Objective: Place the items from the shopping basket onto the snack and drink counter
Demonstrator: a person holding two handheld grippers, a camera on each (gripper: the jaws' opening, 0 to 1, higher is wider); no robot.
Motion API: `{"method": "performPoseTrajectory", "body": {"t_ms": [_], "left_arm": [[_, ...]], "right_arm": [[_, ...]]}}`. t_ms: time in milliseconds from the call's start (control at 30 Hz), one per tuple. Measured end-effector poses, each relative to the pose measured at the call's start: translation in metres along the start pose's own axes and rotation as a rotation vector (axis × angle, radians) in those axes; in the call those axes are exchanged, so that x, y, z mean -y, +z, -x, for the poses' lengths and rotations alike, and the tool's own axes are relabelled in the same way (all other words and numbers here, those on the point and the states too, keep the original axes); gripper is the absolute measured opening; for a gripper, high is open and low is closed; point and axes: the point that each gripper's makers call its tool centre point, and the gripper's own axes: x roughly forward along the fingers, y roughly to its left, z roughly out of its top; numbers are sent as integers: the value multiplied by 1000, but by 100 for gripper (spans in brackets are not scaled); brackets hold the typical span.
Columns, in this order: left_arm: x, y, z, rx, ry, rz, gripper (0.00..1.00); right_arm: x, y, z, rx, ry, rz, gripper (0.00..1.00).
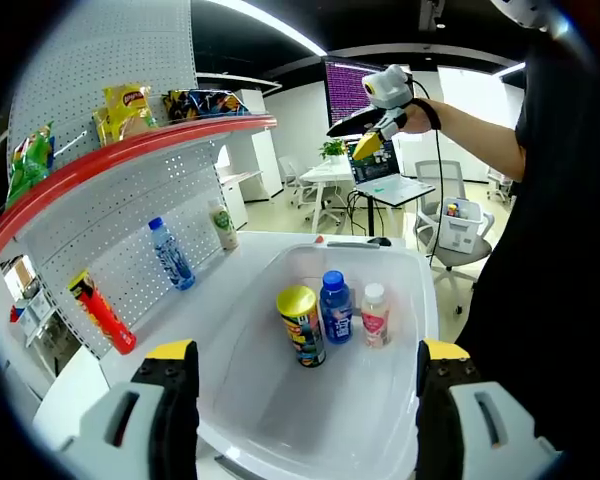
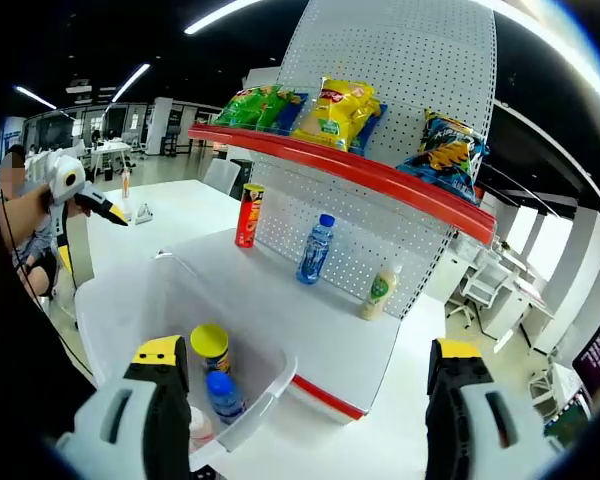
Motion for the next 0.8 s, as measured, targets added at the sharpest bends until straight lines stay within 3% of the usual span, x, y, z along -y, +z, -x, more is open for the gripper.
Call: {"method": "performPoseTrajectory", "body": {"t_ms": [267,800], "left_arm": [[-1,-2,-4,5,-4,9,92],[9,-4,-13,3,-48,17,90]], "right_arm": [[-17,-13,5,-15,37,-17,97],[-48,-64,16,-124,124,-64,97]]}}
